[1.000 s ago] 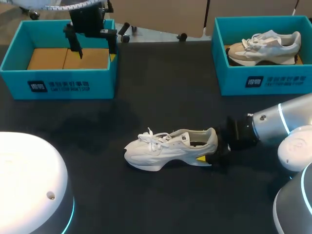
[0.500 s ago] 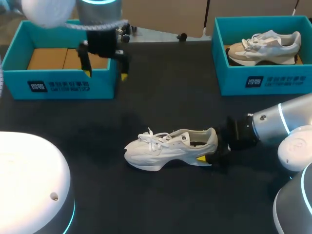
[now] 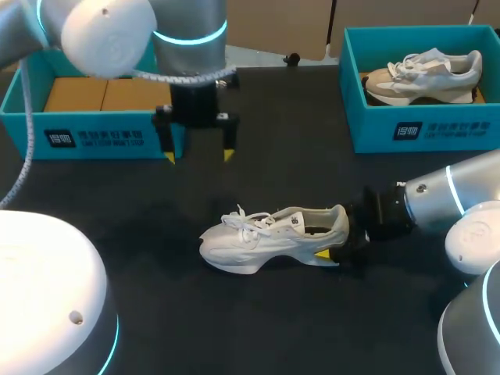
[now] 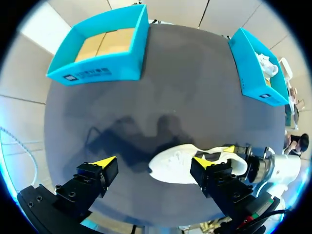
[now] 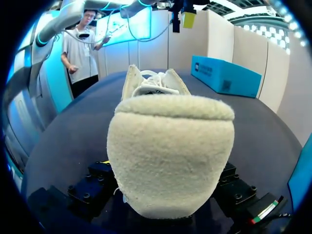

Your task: Take the shoe out of the shoebox, open the shoe tongue, remove and reinsert the insole, then place the shoe into the shoebox

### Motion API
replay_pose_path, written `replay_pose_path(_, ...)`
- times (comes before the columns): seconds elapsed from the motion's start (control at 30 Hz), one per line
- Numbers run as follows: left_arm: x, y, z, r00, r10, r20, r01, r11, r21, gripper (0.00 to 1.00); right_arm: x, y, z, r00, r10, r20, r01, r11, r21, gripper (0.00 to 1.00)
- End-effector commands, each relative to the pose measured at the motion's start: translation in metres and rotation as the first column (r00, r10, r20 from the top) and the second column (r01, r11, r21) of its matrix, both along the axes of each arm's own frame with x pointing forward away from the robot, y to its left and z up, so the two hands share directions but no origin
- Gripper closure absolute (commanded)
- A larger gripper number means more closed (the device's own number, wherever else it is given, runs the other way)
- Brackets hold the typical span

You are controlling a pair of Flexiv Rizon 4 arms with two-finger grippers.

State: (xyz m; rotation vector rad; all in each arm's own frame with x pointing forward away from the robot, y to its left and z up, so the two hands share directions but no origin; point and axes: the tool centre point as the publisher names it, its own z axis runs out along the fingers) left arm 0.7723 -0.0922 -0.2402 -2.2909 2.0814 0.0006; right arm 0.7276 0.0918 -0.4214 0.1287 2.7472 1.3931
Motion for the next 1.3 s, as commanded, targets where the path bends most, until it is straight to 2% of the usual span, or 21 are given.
replay_pose_path(0.03, -0.006, -0.024, -0.014, 0.999, -0.021, -0.027, 0.021, 1.000, 0.000, 0.00, 0.003, -0.002, -0.003, 1.000, -0.001, 0.000, 0.001, 1.000, -0.003, 1.00)
replay_pose_path(0.47, -0.051, -0.075, -0.034, 0.990, -0.102, -0.101, 0.103, 0.995, 0.009, 0.00, 0.003, -0.002, -0.003, 1.000, -0.001, 0.000, 0.001, 1.000, -0.003, 1.00)
replay_pose_path(0.97, -0.054, -0.131, -0.067, 0.974, -0.190, -0.124, 0.196, 0.980, 0.031, 0.00, 0.003, -0.002, -0.003, 1.000, -0.001, 0.000, 0.001, 1.000, -0.003, 1.00)
replay_pose_path(1.3, -0.054, -0.155, -0.083, 0.969, -0.203, -0.137, 0.212, 0.976, 0.048, 0.00, 0.003, -0.002, -0.003, 1.000, -0.001, 0.000, 0.001, 1.000, -0.003, 1.00)
